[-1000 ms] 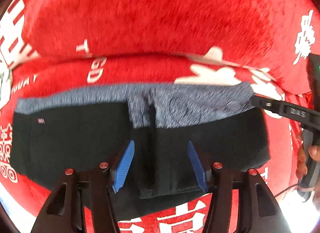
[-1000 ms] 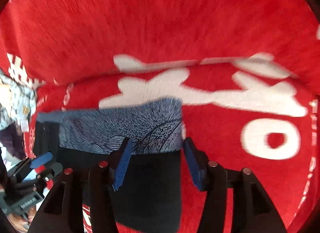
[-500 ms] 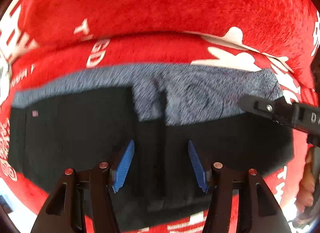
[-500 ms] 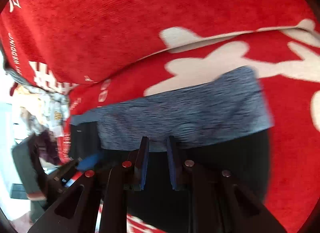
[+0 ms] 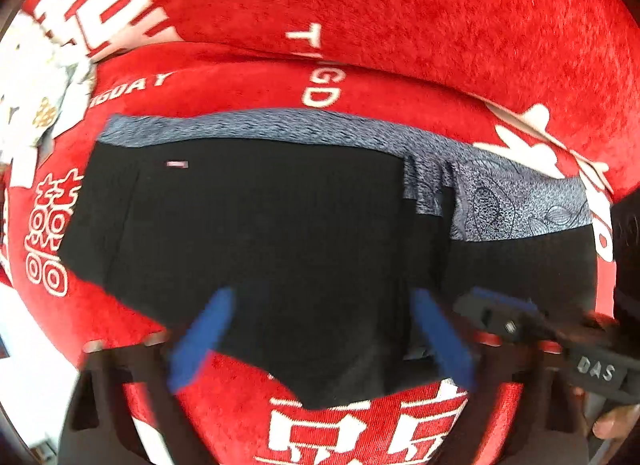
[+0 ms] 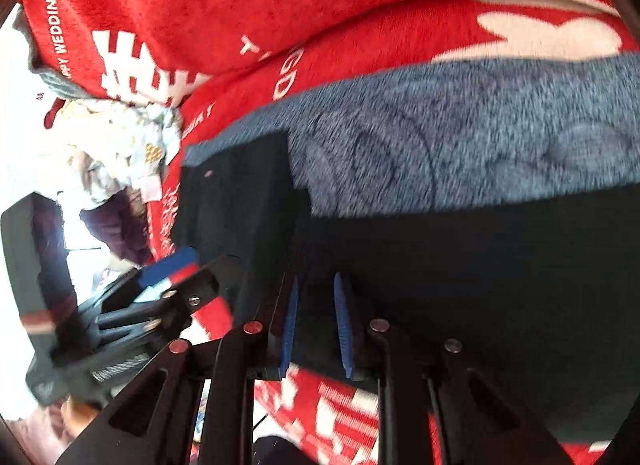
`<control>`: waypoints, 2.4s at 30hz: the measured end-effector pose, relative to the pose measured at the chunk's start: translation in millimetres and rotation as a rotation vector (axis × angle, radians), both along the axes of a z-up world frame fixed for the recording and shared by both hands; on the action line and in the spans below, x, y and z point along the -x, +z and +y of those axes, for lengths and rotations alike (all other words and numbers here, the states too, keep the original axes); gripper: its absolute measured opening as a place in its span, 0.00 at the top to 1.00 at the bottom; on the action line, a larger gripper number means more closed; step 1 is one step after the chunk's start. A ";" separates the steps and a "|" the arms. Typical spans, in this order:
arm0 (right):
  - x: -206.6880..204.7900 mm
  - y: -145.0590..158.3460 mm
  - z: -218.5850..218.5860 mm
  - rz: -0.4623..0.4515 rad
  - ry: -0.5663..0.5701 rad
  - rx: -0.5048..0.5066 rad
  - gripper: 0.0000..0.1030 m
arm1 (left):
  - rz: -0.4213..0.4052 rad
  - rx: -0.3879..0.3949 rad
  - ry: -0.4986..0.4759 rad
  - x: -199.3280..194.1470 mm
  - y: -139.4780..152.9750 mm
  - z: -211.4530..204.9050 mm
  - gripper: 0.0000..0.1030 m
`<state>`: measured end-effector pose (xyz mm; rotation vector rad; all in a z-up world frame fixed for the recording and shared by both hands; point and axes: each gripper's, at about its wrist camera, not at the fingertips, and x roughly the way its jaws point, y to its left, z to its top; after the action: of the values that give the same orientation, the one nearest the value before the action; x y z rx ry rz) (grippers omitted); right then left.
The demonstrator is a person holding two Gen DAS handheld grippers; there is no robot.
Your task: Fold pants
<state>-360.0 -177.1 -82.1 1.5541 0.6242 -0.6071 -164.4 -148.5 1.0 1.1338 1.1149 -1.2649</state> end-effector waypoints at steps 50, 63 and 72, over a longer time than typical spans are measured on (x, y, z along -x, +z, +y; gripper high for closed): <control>-137.5 65.9 92.5 0.445 -0.047 0.043 0.13 | 0.031 -0.152 -0.039 -167.7 -17.0 48.0 0.05; -161.2 60.4 67.0 0.520 0.027 0.055 0.08 | 0.152 -0.178 0.152 -244.4 -36.9 47.4 0.05; -164.8 72.2 41.3 0.545 0.049 0.101 0.08 | 0.177 -0.180 0.210 -287.4 -50.2 25.1 0.05</control>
<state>-195.2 -135.8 -9.9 1.2738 1.0186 -1.0216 122.9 -123.4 -49.2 1.0192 1.4655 -1.1337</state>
